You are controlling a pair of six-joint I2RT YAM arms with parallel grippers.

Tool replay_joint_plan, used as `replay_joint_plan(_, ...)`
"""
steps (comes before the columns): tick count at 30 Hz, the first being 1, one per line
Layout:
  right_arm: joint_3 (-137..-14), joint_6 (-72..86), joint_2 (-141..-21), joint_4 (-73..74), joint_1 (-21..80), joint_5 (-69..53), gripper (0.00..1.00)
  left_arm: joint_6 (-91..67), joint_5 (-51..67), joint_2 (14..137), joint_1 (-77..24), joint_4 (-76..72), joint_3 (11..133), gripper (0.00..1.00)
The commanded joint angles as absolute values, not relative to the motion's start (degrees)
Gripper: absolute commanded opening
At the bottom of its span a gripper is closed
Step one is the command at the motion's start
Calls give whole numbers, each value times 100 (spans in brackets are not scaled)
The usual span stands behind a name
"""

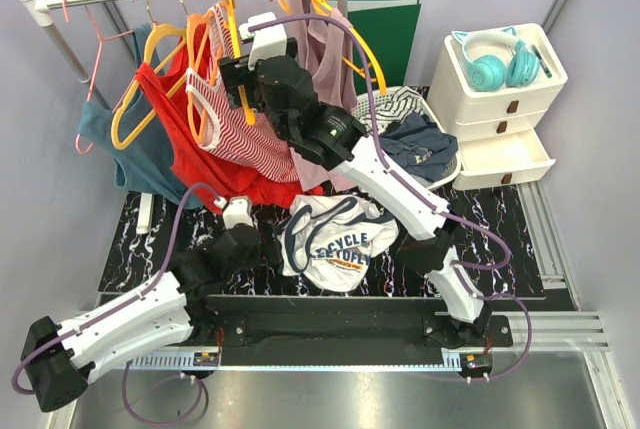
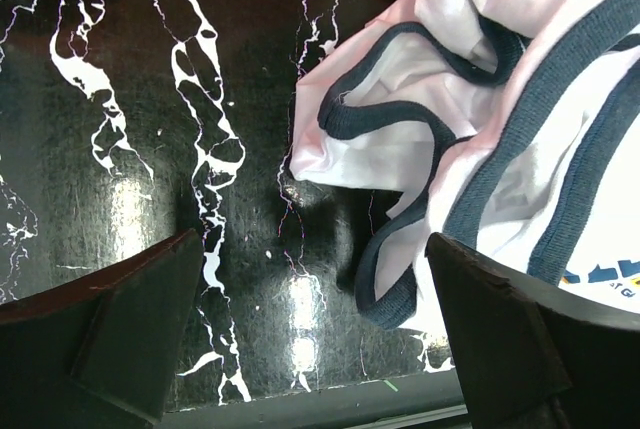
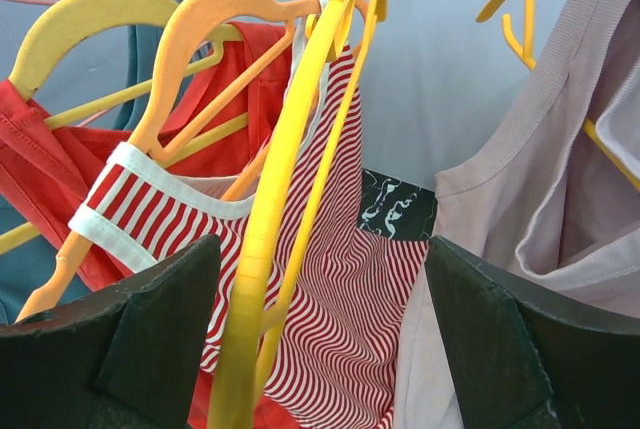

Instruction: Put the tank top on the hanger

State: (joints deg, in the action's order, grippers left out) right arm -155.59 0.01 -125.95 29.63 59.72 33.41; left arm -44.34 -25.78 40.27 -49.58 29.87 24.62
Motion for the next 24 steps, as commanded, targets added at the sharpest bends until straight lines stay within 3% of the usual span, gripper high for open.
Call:
replay_joint_plan(1,-15697,17,-12410,2900,5889,3138,89,-4307,-2742,3999,-4931,2716,2742,99)
replay_joint_plan(5,-15697,176,-12401,3006,5783,2927,75,-4377,-2777,3876,-4931,2716,2698,99)
replay_joint_plan(9,-15575,237,-12340,3058,5704,2629,53,-4368,-2812,3788,-4931,2725,2663,99)
replay_joint_plan(10,-15557,255,-12305,3059,5687,2506,44,-4359,-2821,3779,-4931,2725,2680,99)
replay_joint_plan(20,-15582,79,-12278,3067,5590,1750,1,-4333,-2900,3735,-4922,2725,2733,99)
replay_joint_plan(24,-15855,26,-12410,3067,5599,1652,0,-4289,-2935,3762,-4922,2725,2760,99)
